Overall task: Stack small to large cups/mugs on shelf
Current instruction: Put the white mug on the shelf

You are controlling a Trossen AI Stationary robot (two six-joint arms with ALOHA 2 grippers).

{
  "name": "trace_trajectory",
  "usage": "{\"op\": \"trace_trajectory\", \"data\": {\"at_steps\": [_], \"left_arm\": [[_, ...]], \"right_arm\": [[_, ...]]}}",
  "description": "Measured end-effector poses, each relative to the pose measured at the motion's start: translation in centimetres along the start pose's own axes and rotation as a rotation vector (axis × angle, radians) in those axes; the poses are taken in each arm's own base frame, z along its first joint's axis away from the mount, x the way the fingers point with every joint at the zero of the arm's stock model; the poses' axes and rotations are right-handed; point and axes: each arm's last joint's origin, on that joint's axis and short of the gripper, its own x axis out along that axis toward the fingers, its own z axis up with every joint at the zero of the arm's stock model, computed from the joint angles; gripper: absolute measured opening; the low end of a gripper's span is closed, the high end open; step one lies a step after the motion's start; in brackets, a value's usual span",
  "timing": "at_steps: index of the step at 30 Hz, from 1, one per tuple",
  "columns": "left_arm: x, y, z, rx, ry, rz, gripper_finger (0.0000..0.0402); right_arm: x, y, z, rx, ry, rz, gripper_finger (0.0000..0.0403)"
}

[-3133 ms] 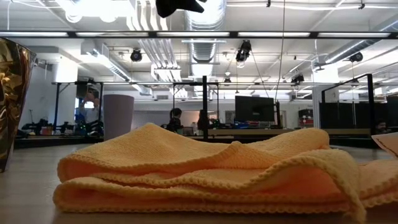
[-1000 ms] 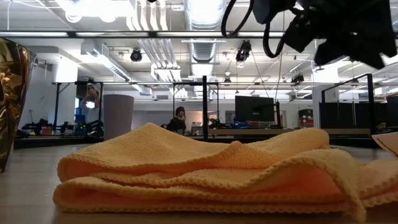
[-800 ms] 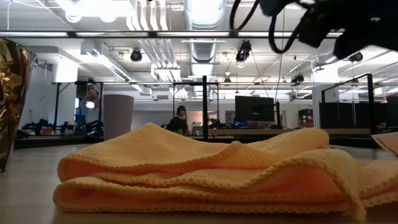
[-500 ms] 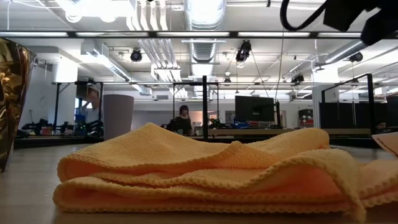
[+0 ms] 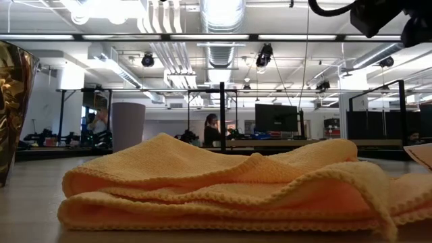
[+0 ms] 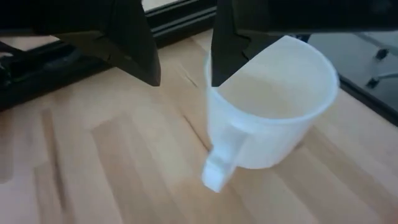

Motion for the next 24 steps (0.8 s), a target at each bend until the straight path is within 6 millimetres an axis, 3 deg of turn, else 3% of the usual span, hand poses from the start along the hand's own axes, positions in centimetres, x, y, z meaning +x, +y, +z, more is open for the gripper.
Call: {"op": "trace_trajectory", "data": {"at_steps": [7, 24], "left_arm": [[0.0, 0.0, 0.0, -0.001, 0.000, -0.001, 0.0125], [0.0, 0.0, 0.0, 0.000, 0.000, -0.002, 0.0125]], "right_arm": [[0.0, 0.7, 0.2, -0.028, -0.011, 0.073, 0.0137], [1.2, 1.1, -1.0, -0.093, 0.010, 0.041, 0.0137]]}}
